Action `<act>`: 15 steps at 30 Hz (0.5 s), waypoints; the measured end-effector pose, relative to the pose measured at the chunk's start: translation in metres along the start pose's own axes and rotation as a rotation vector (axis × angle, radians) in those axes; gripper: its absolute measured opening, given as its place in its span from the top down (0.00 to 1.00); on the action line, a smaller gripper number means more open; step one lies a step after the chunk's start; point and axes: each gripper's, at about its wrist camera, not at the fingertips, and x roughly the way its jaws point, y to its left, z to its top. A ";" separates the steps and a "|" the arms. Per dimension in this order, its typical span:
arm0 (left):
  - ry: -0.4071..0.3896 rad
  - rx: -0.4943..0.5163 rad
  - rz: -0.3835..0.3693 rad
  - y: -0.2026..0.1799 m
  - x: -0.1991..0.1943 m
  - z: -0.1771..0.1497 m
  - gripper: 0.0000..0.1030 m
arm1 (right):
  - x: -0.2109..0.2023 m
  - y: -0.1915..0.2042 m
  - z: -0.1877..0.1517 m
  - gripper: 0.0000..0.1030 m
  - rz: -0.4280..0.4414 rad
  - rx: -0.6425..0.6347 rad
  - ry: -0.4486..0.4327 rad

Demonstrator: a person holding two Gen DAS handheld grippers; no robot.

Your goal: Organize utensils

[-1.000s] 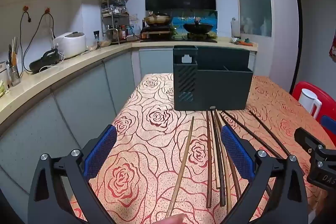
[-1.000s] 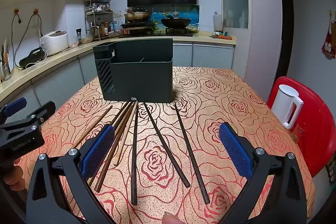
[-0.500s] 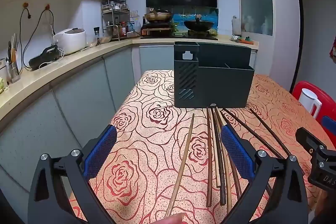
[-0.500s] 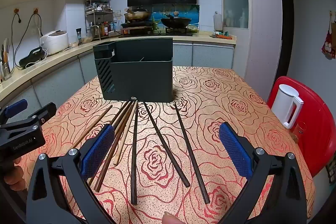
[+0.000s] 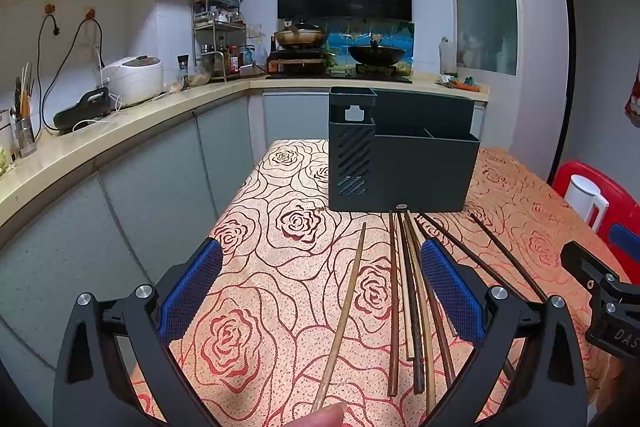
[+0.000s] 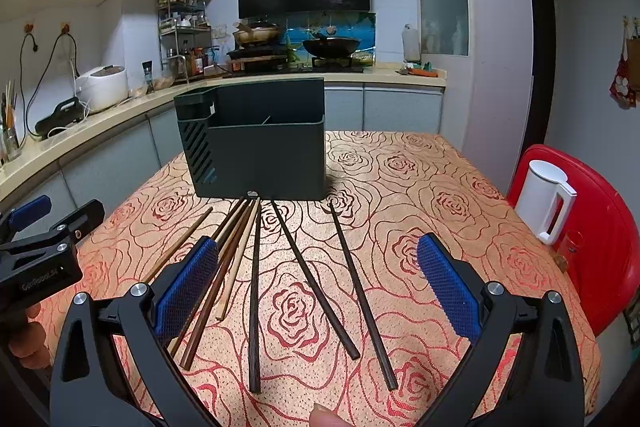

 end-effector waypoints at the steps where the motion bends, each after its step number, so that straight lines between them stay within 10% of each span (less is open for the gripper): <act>1: -0.002 -0.004 -0.002 0.001 -0.002 0.000 0.07 | -0.001 0.000 0.001 0.06 0.000 0.005 -0.004; 15: -0.010 -0.014 -0.006 0.003 -0.003 0.002 0.07 | -0.003 -0.005 0.003 0.06 -0.009 0.027 -0.010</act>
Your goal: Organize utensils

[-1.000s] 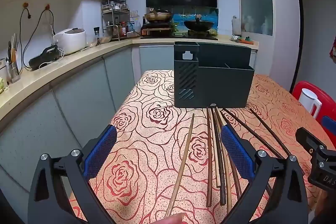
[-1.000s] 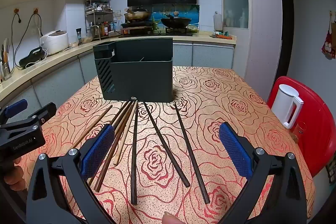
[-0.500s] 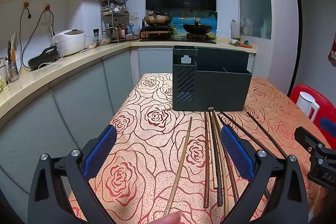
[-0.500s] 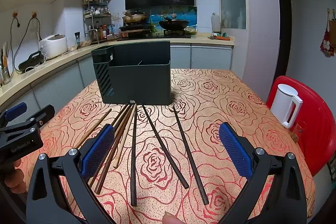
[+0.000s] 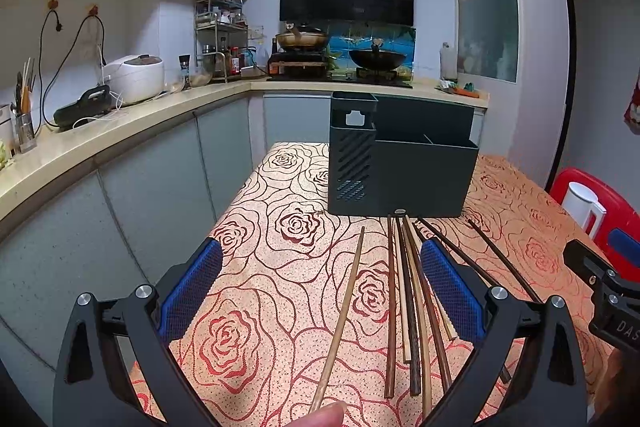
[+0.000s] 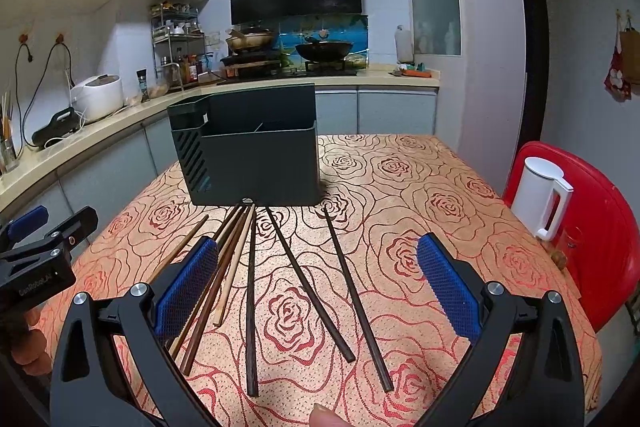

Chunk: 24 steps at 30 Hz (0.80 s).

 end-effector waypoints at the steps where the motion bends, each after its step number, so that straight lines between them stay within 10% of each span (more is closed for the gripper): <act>1: 0.000 0.000 0.000 0.000 0.000 0.000 0.07 | 0.000 0.000 0.000 0.06 0.000 0.001 0.000; 24: -0.002 0.003 -0.002 0.000 0.000 -0.001 0.07 | 0.000 -0.002 0.001 0.06 -0.001 0.002 -0.002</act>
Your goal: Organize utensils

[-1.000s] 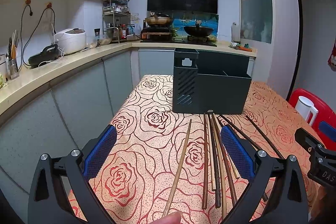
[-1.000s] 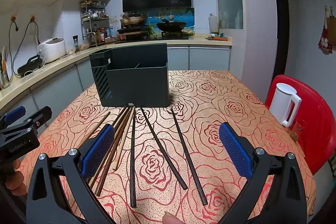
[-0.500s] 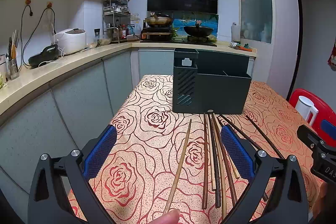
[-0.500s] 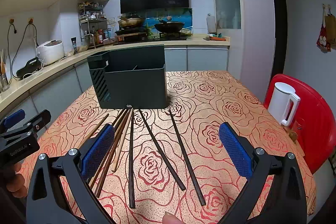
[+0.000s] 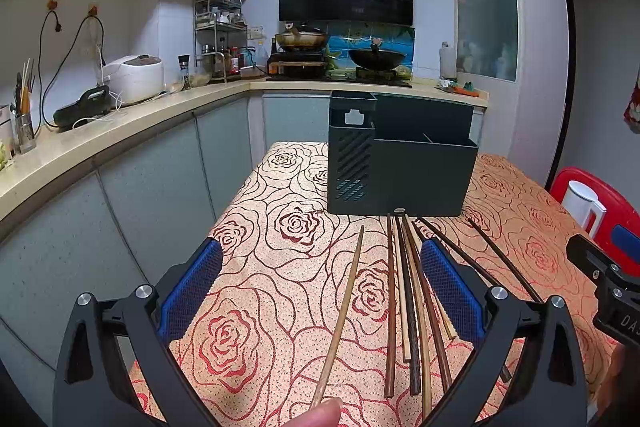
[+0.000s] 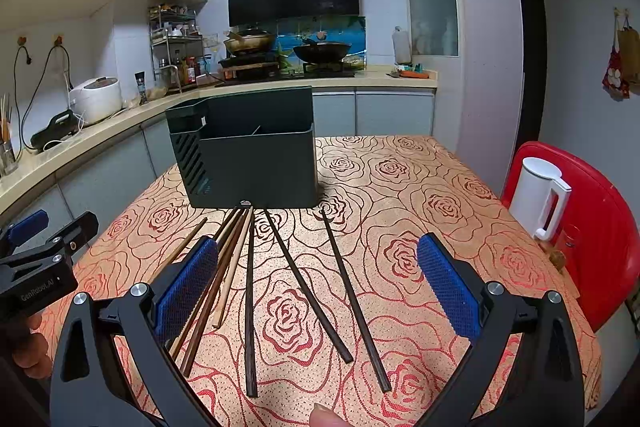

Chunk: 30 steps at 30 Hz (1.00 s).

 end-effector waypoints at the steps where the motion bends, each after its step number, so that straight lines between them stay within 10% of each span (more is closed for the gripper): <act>1: 0.000 0.000 0.000 0.000 0.000 0.000 0.07 | 0.000 0.000 0.000 0.06 0.000 0.001 0.000; 30: 0.038 0.037 -0.015 -0.002 0.008 -0.003 0.07 | 0.003 -0.006 0.000 0.06 -0.005 0.000 0.013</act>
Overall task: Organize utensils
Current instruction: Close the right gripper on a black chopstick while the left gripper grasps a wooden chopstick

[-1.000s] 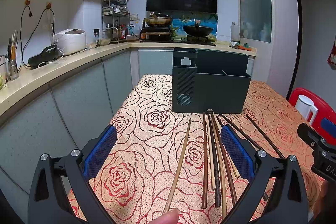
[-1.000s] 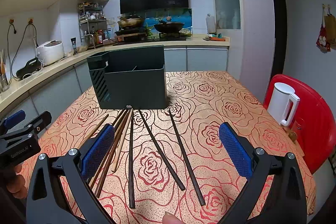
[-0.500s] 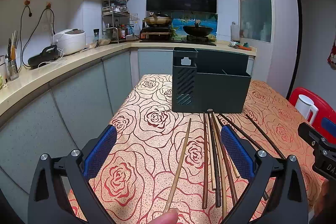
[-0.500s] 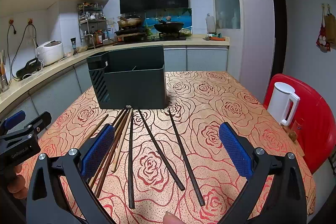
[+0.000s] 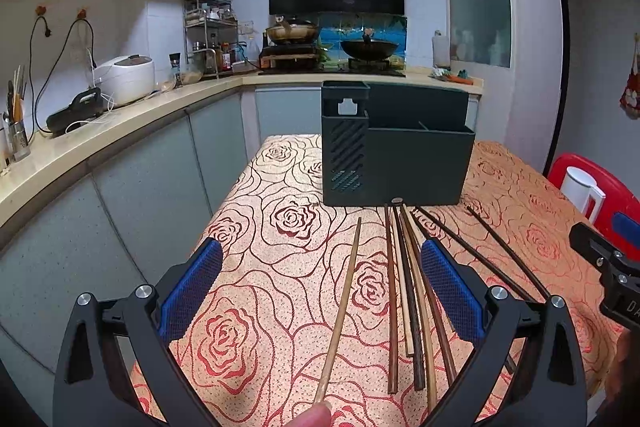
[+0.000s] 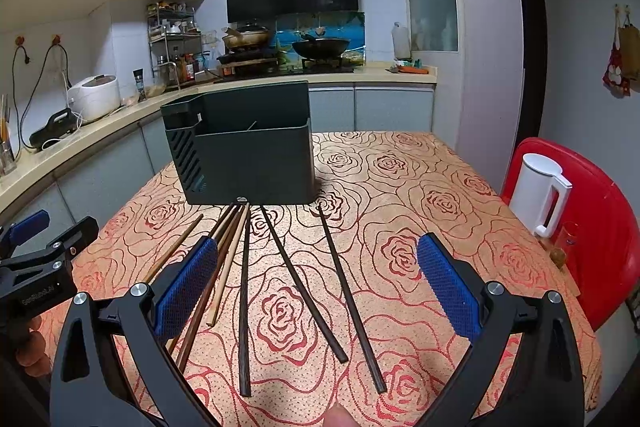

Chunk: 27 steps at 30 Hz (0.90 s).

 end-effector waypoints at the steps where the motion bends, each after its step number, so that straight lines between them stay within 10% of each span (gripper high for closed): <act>1: 0.011 0.001 0.000 0.001 0.002 0.000 0.07 | 0.000 -0.001 0.000 0.06 -0.002 -0.007 0.001; 14: 0.196 0.089 -0.066 0.018 0.017 -0.035 0.08 | 0.006 -0.042 -0.014 0.06 -0.050 -0.046 0.077; 22: 0.336 0.109 -0.119 0.026 0.024 -0.071 0.48 | 0.006 -0.062 -0.040 0.17 -0.054 -0.070 0.148; 27: 0.337 0.132 -0.122 0.021 0.021 -0.079 0.56 | 0.003 -0.063 -0.055 0.29 -0.042 -0.092 0.188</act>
